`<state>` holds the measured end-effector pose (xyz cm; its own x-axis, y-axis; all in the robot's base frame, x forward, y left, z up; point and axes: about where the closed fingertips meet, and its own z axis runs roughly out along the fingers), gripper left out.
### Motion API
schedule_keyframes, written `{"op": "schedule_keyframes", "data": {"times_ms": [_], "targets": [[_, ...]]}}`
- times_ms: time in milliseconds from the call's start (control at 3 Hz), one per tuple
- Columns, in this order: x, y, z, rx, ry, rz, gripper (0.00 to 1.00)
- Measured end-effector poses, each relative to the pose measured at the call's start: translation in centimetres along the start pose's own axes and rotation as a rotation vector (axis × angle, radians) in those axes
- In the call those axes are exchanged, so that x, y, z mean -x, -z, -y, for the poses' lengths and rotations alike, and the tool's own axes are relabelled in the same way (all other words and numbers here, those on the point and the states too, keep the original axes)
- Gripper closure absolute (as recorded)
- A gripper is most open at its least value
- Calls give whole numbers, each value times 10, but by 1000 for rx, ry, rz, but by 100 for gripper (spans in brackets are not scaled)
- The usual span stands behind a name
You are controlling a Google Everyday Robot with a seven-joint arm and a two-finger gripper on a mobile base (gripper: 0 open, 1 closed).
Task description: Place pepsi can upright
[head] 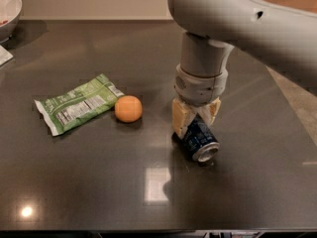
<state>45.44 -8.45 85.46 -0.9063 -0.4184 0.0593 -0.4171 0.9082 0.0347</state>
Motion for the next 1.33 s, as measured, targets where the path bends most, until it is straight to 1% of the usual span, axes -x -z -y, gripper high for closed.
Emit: {"op": "schedule_keyframes", "data": {"times_ms": [333, 667, 1000, 1333], "targets": [[14, 18, 10, -12, 41, 82, 100], [27, 43, 18, -24, 101, 198, 100], [35, 74, 20, -38, 190, 331, 100], [39, 94, 22, -26, 274, 442, 100]]}}
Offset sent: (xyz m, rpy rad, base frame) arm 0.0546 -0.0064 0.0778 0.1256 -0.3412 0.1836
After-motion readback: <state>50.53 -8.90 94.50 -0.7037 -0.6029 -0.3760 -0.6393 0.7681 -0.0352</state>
